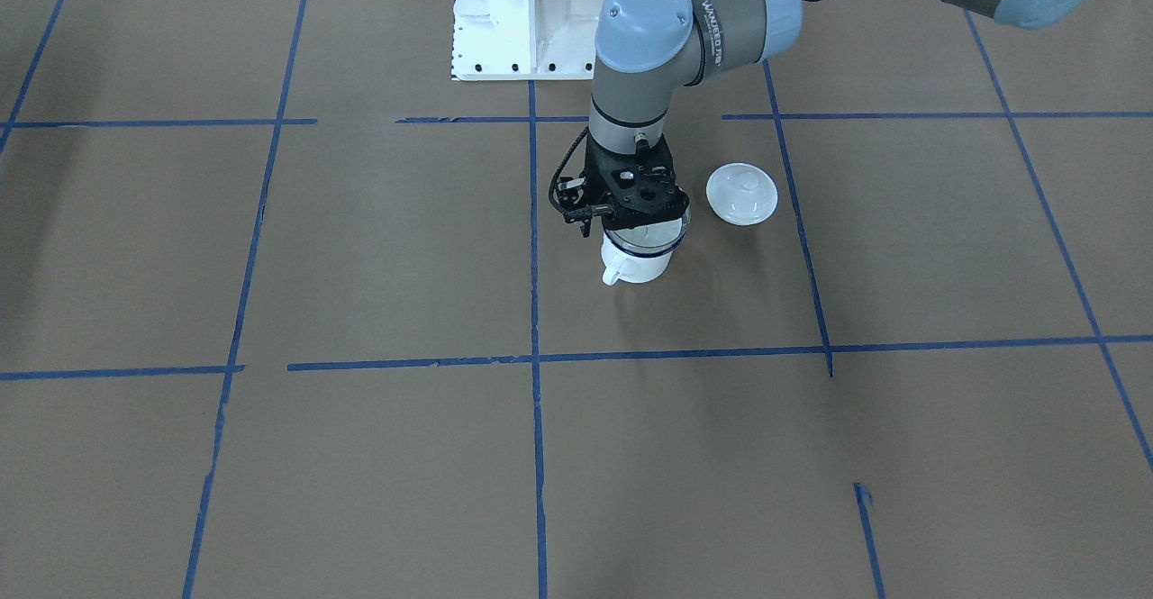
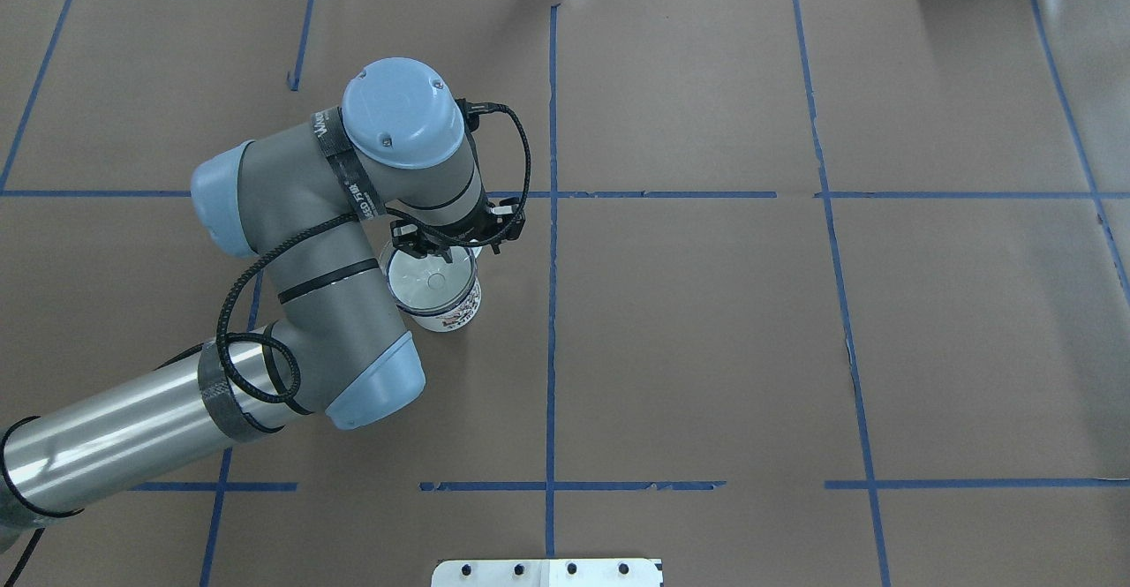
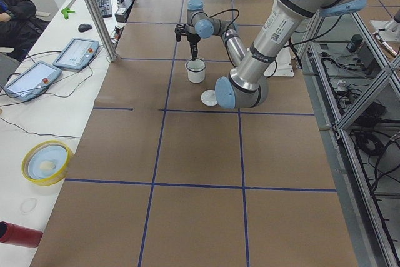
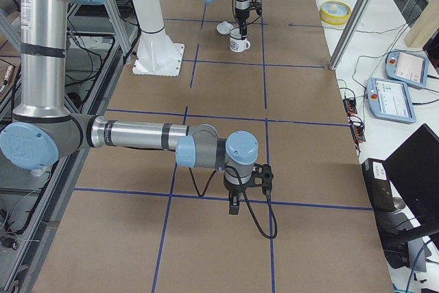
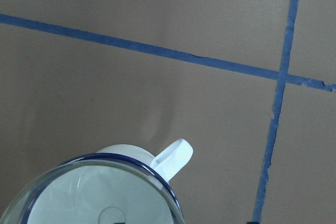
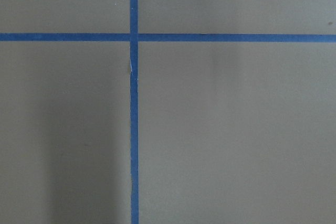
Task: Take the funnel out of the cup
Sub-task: 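Reach the left gripper down to the glass funnel in the white mug and grasp it, then lift the glass funnel up out of the mug with the left gripper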
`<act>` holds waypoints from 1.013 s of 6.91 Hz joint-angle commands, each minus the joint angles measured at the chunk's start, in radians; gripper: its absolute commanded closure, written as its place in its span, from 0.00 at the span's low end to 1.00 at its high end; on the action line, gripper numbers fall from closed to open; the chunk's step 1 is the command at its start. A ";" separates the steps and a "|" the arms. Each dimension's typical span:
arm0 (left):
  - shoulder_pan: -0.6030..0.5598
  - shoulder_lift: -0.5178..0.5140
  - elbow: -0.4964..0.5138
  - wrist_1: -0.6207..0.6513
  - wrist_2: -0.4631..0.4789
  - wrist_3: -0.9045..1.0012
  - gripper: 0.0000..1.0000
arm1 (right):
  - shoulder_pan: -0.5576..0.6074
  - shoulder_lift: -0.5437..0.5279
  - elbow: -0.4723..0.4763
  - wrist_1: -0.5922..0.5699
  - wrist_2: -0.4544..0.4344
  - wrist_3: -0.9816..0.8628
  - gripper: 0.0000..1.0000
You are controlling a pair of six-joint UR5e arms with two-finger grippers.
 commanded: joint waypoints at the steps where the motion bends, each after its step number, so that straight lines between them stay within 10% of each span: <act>1: 0.001 -0.003 -0.012 0.040 0.002 0.007 1.00 | 0.000 0.000 0.000 0.000 0.000 0.000 0.00; 7: -0.155 -0.131 -0.252 0.326 0.002 -0.061 1.00 | 0.000 0.000 0.000 0.000 0.000 0.000 0.00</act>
